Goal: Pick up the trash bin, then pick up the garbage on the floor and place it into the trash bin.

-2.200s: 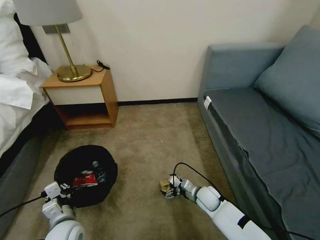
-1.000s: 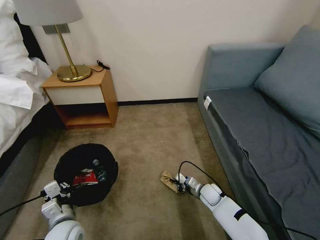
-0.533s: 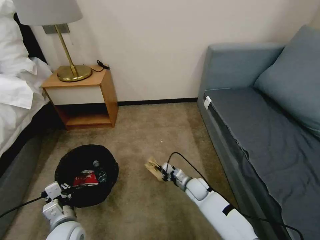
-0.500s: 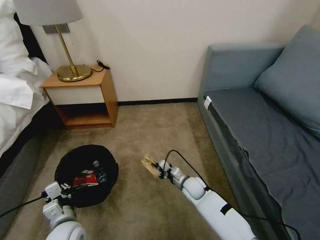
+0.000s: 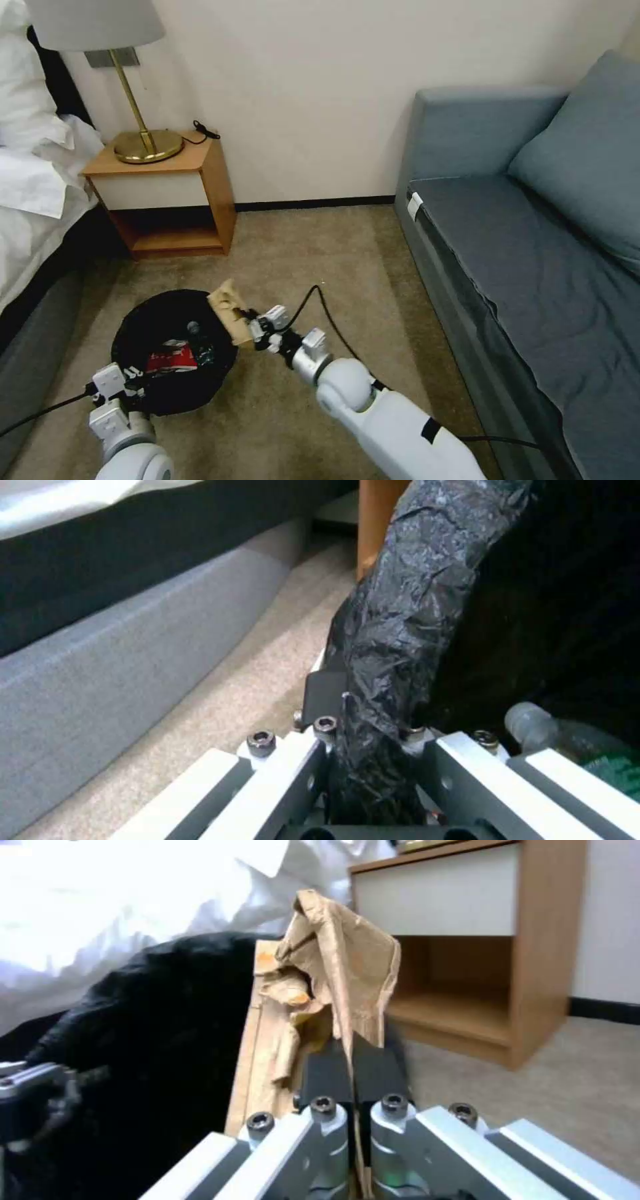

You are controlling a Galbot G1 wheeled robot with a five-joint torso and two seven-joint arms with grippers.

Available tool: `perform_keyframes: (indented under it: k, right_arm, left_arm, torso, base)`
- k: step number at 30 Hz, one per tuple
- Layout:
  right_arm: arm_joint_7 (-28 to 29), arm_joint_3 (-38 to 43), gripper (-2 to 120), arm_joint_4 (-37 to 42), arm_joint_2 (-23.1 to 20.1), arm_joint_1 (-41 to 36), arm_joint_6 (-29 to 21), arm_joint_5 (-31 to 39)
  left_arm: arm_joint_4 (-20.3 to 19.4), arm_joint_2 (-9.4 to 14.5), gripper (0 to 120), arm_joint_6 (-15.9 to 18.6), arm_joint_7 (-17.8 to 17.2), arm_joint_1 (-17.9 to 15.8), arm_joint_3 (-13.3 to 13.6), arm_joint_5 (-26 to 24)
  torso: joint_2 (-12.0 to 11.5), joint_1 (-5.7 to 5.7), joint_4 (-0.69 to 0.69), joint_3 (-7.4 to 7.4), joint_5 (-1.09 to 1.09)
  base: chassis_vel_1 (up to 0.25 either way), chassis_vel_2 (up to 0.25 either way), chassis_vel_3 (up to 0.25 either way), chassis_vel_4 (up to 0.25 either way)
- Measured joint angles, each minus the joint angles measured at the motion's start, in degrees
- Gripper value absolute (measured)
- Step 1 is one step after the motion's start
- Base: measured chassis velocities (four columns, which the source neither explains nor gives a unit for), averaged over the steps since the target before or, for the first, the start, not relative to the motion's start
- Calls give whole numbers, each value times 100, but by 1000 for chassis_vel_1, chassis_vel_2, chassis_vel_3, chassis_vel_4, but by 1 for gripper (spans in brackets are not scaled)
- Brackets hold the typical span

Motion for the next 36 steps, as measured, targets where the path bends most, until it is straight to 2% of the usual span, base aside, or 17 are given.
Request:
perform_keyframes:
  k: [3,7,18,21,24,27,30,32,33,36]
  right_arm:
    - [-11,-244,0,-407,341,242,80,-92]
    - [-18,-471,0,-684,550,393,143,-158]
    - [74,-921,2,-1194,671,735,212,-512]
    - [177,-998,16,-1312,700,786,228,-667]
    - [221,-1016,23,-1331,708,786,239,-746]
    - [310,-1027,38,-1413,723,777,267,-1050]
    - [324,-1018,44,-1455,724,768,311,-1179]
    - [380,-957,56,-1421,719,723,334,-1162]
    - [380,-957,56,-1421,719,723,334,-1162]
    - [394,-818,70,-1205,667,678,401,-1073]
  left_arm:
    - [0,3,1,13,0,-2,2,28]
    - [0,1,1,22,0,3,-7,30]
    - [-48,15,1,26,19,53,-63,-30]
    - [-69,-9,1,27,22,65,-51,-17]
    - [-83,-14,1,31,24,67,-47,-13]
    - [-109,-16,1,38,27,76,-43,5]
    - [-116,-18,1,38,32,86,-43,20]
    - [-123,-18,1,38,35,120,-49,25]
    - [-123,-18,1,38,35,120,-49,25]
    - [-221,-19,1,63,17,177,-76,-14]
  torso:
    - [0,0,0,0,0]
    - [0,0,1,0,0]
    - [0,0,0,0,0]
    - [0,0,0,0,0]
    - [0,0,0,0,0]
    - [0,0,0,0,1]
    - [0,0,0,0,0]
    - [0,0,-1,0,0]
    - [0,0,-1,0,0]
    - [0,0,0,0,1]
  base:
    - [0,0,0,0]
    - [0,0,0,0]
    - [0,0,0,0]
    - [0,0,0,0]
    - [0,0,0,0]
    - [0,0,0,0]
    - [0,0,0,0]
    - [0,0,0,0]
    - [0,0,0,0]
    - [0,0,0,0]
